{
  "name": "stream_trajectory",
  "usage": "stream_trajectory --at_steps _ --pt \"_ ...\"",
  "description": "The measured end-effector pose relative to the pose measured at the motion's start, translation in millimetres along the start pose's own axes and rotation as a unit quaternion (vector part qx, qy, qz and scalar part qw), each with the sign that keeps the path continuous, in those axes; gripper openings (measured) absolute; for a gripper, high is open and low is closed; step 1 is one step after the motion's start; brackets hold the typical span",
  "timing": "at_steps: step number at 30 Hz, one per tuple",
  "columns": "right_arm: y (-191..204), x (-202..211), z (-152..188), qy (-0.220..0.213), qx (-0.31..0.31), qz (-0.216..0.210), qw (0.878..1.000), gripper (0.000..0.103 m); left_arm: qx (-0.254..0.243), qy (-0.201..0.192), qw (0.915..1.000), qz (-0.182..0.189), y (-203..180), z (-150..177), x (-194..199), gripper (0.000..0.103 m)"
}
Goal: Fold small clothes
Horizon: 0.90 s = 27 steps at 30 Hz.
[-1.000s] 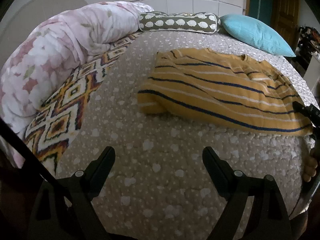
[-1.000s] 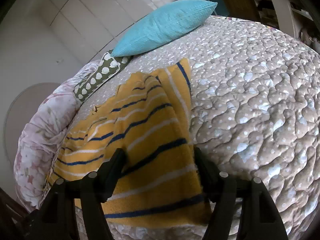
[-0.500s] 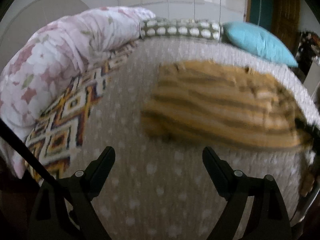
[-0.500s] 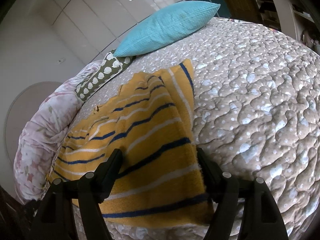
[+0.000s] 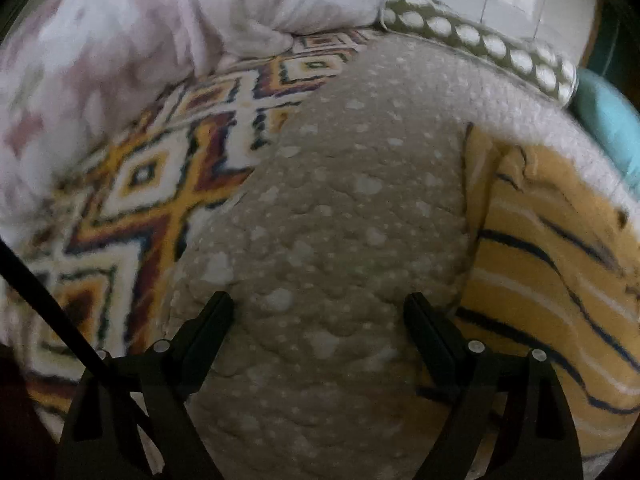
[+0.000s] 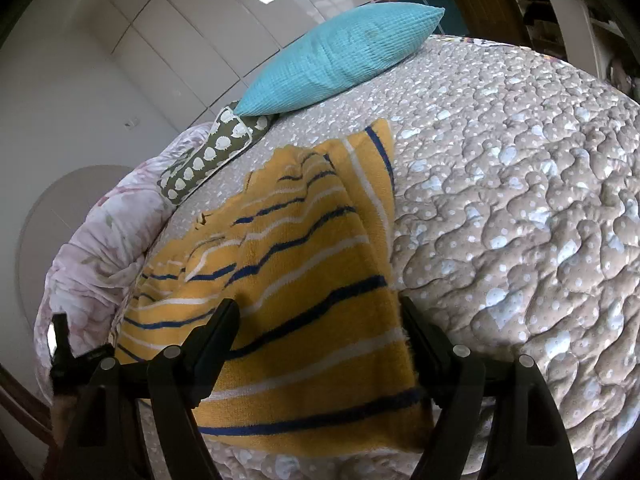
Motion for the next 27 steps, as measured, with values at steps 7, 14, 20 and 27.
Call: stream_trajectory --at_steps 7,14,20,27 --pt "0 1 1 0.0 0.0 0.001 1.0 0.083 -0.033 -0.025 0.999 -0.018 6 13 11 0.085" --pt "4 -1 1 0.002 0.007 0.01 1.0 0.083 -0.017 -0.037 0.9989 0.025 6 18 13 0.091" --pt "6 -6 0 0.006 0.01 0.018 1.0 0.083 -0.028 -0.045 0.9982 0.029 2 20 13 0.097" --pt "19 -20 -10 0.062 0.052 0.134 0.988 0.043 -0.01 -0.057 0.9967 0.058 6 18 18 0.098"
Point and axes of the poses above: each gripper's, at about its wrist camera, not at the fingertips, and x roughly against the way its jaws point, y to its left, z to its underside, the point moved 10 cm from there along -x, roughly the way its jaws point, and after that the axes turned 8 degrees about -x, right-handed, at the moved point
